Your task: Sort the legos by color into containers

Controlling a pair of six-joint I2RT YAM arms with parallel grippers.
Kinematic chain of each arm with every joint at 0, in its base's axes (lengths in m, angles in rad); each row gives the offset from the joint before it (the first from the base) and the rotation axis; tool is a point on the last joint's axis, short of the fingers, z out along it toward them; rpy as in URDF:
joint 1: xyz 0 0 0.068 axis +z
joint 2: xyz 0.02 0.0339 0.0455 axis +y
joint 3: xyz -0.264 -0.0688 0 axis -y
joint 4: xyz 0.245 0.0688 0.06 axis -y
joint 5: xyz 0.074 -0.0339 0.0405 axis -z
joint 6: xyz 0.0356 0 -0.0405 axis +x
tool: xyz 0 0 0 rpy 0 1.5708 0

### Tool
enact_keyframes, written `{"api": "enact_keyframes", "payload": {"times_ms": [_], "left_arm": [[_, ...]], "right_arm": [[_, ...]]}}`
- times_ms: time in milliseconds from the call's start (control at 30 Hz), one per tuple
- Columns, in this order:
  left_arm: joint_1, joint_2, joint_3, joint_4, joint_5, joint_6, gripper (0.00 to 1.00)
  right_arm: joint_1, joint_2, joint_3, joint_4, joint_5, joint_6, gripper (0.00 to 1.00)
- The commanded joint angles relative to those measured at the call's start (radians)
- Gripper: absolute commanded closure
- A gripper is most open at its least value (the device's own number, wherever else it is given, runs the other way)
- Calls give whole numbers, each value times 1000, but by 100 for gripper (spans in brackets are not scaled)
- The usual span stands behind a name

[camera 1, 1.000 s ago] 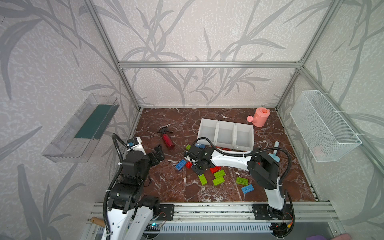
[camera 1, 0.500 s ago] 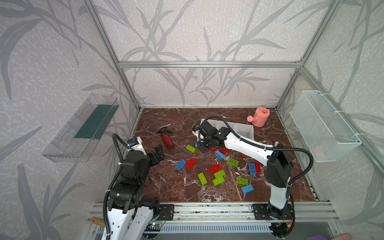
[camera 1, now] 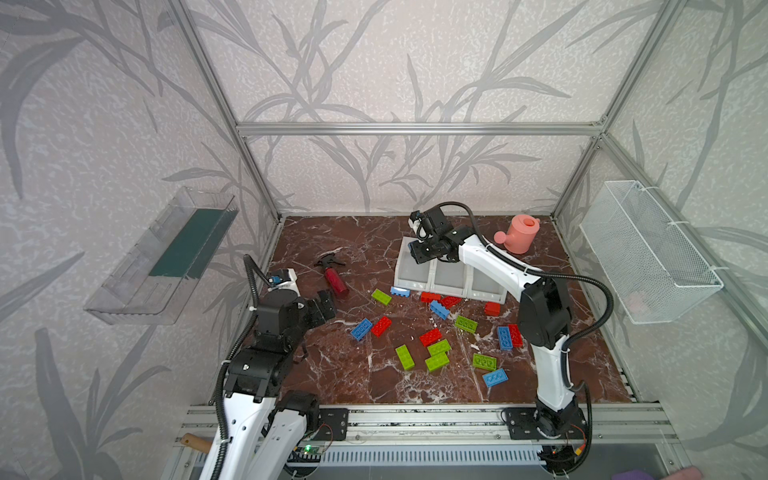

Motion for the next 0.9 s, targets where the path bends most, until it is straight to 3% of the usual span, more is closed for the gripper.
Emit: {"api": "enact_keyframes", "payload": {"times_ms": [0,133,267,400,633,800,867], "left_arm": [[0,16,-5,-10,24,8,3],[6,35,-3,-7,42,12,4],[10,50,0,-12,47,15,1],[12,78,4,-17,73,25,1],[-6,181,17,-30,101,37,2],[-88,296,41,-58,88,14,3],[-123,350,59,-93,59,2,8]], "right_arm": [[-9,27,29,-7,-16,20,83],[-16,35,26,11,-21,24,73],[-17,31,24,26,-27,22,50],[-15,-1,4,45,-41,13,34],[-16,-178,-143,98,-55,12,29],[-11,-445,-486,289,-117,68,26],[2,-557,-649,378,-130,92,26]]}}
